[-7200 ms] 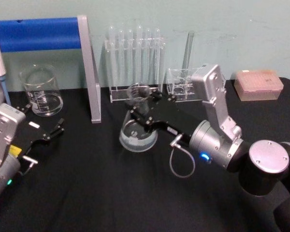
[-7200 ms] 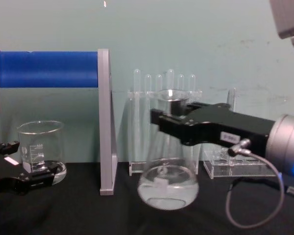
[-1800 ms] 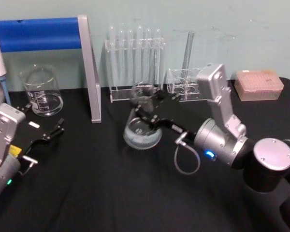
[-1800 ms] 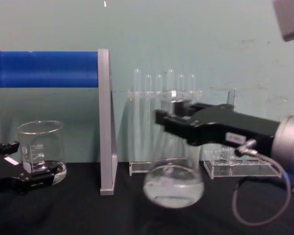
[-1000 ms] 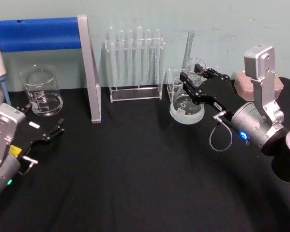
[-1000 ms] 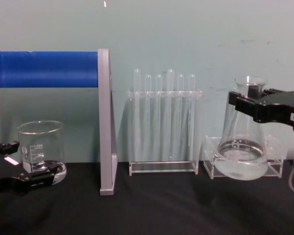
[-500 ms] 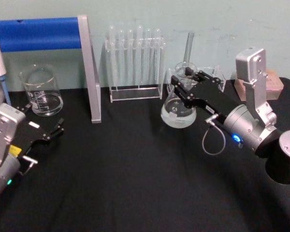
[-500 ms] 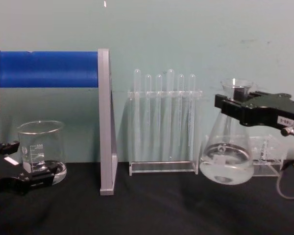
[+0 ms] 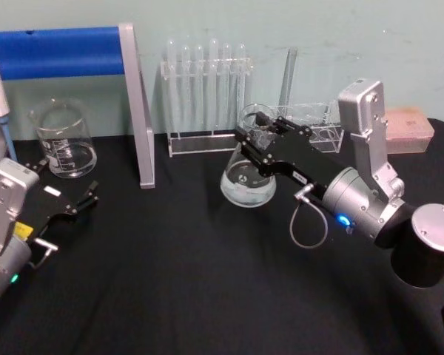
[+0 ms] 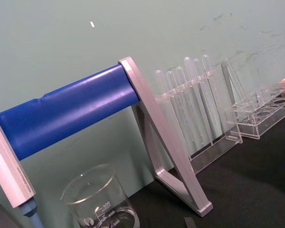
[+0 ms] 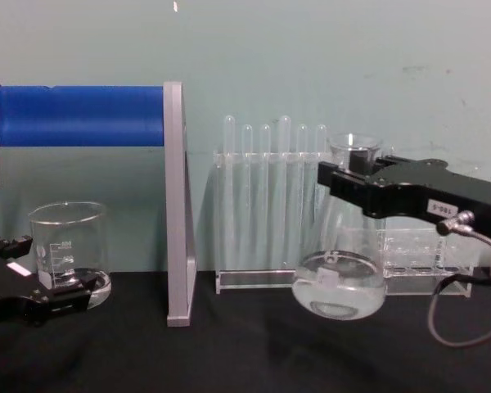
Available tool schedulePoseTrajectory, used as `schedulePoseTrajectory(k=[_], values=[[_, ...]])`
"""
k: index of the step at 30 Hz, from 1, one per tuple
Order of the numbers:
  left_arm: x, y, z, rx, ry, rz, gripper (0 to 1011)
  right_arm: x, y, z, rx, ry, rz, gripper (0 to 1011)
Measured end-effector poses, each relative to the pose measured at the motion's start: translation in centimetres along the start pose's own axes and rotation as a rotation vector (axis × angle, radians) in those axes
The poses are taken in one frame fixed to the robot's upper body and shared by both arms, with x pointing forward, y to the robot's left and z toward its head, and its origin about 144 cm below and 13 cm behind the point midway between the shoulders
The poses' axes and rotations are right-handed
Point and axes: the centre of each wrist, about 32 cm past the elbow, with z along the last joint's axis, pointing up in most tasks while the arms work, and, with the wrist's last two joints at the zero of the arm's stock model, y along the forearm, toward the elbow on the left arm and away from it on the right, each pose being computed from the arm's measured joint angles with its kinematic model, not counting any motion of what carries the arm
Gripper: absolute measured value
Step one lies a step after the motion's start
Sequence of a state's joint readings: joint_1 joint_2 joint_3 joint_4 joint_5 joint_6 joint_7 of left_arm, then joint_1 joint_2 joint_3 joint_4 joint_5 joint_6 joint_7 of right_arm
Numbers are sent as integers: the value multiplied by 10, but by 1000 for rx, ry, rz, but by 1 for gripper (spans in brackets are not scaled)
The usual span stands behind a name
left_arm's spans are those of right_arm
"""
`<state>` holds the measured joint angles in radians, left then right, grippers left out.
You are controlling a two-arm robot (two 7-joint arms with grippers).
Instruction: Grasp the erlenmeyer flask with one hand, shake it three times, then place it back.
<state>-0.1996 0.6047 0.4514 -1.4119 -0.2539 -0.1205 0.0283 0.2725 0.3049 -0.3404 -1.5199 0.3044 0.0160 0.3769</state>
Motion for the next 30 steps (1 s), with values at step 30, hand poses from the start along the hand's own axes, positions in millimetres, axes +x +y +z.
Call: schedulePoseTrajectory(k=[30], values=[[0,0,0,0,0,0,1001,-16,5,-9,-18,19,79,449]])
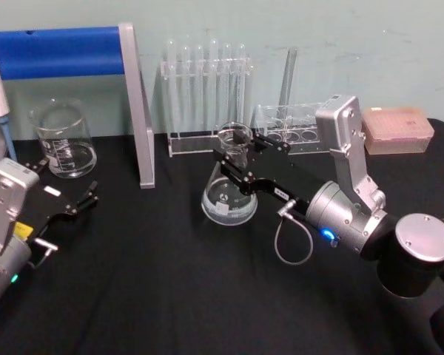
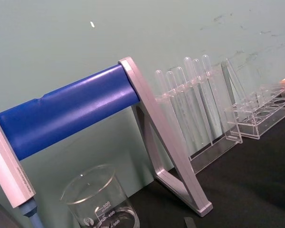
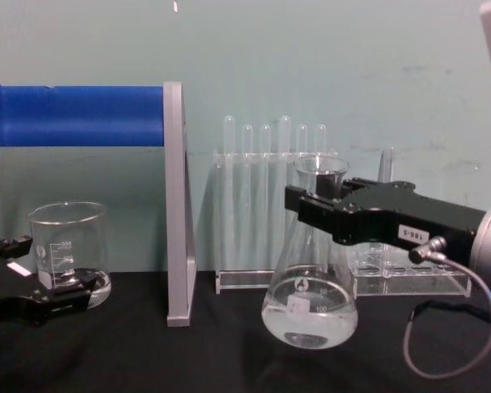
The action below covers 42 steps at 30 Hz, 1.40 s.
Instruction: Grasp the erlenmeyer flask with one hand, shake it three times, then place it back.
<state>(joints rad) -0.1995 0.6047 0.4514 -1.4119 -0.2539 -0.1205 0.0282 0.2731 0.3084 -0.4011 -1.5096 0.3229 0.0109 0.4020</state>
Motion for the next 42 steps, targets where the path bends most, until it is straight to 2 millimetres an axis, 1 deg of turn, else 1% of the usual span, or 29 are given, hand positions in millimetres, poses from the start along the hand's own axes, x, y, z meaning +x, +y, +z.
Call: schedulePoseTrajectory(k=[21,42], values=[[0,0,0,0,0,0,1001,-7,1,-25,-44,18,37,449],[0,0,0,0,0,0,1001,-9,1,-38,-75,29,50,449]])
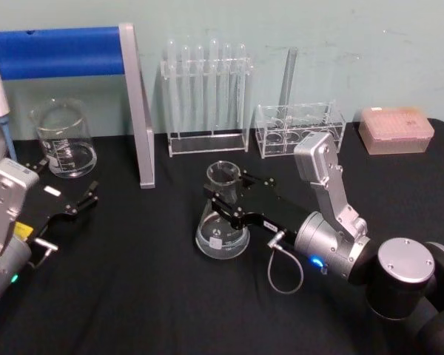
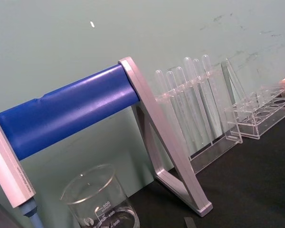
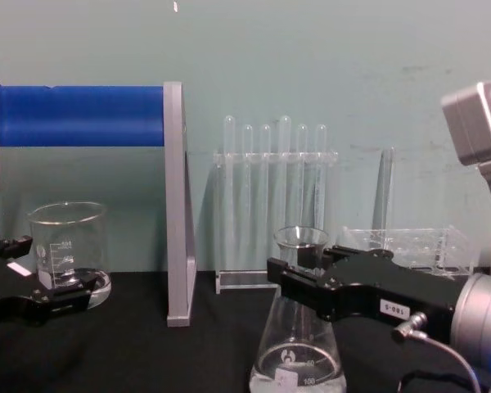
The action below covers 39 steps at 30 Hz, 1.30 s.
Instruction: Grasp the erlenmeyer flask with one hand, shake it three times, then place it back.
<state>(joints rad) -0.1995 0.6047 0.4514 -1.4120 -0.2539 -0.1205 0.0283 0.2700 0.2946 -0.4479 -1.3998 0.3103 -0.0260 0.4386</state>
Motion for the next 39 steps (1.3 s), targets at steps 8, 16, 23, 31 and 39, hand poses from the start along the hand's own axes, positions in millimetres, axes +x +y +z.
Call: schedulePoseTrajectory(k=[8,16,23,31,39], values=[[0,0,0,0,0,0,1001,0,0,-1,-6,2,2,449],[0,0,0,0,0,0,1001,-2,0,-3,-14,7,3,449],[0,0,0,0,0,0,1001,-3,-1,-5,-20,10,4,449],[0,0,0,0,0,0,1001,-4,-1,-6,-25,14,5,449],[0,0,0,0,0,0,1001,-4,-1,-6,-27,14,4,449]])
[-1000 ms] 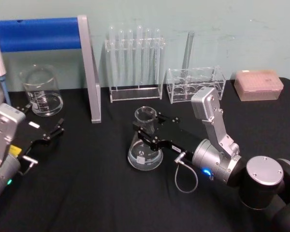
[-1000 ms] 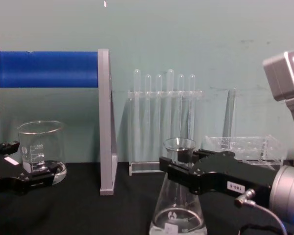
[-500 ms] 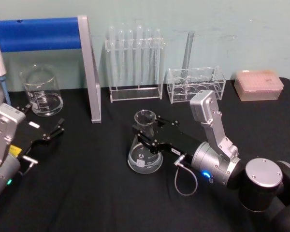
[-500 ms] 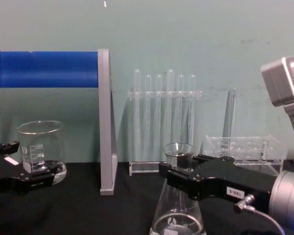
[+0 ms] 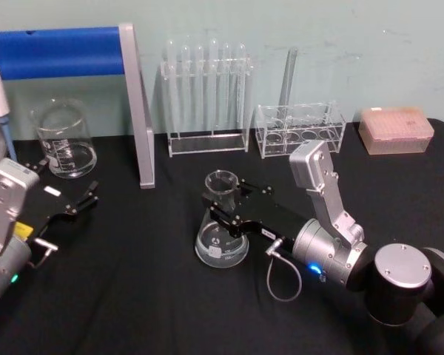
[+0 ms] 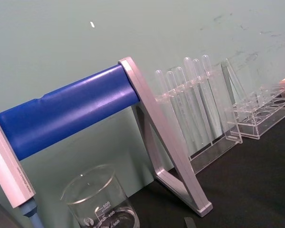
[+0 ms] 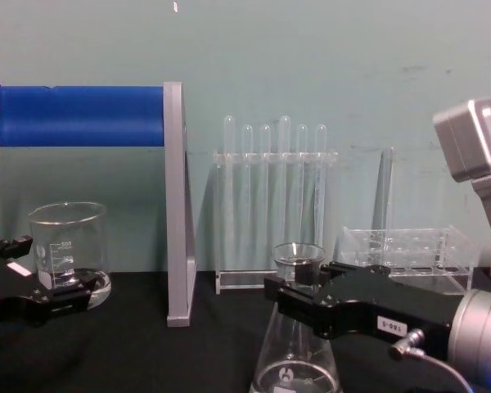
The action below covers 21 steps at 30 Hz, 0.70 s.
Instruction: Grasp the erlenmeyer flask with one hand, shake it three times, then place it back.
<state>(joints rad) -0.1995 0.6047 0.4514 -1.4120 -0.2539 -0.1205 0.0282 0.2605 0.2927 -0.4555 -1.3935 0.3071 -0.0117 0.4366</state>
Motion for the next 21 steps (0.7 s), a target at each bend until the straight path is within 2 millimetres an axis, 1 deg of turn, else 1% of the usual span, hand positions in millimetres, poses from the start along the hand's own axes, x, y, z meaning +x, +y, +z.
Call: schedulePoseTrajectory(k=[13,16,19,20,21], values=[[0,0,0,0,0,0,1001,0,0,0,0,0,0,460],[0,0,0,0,0,0,1001,0,0,0,1,0,-1,517],[0,0,0,0,0,0,1001,0,0,1,2,0,0,615],[0,0,0,0,0,0,1001,0,0,1,2,0,0,672],[0,0,0,0,0,0,1001,0,0,1,2,0,0,696]])
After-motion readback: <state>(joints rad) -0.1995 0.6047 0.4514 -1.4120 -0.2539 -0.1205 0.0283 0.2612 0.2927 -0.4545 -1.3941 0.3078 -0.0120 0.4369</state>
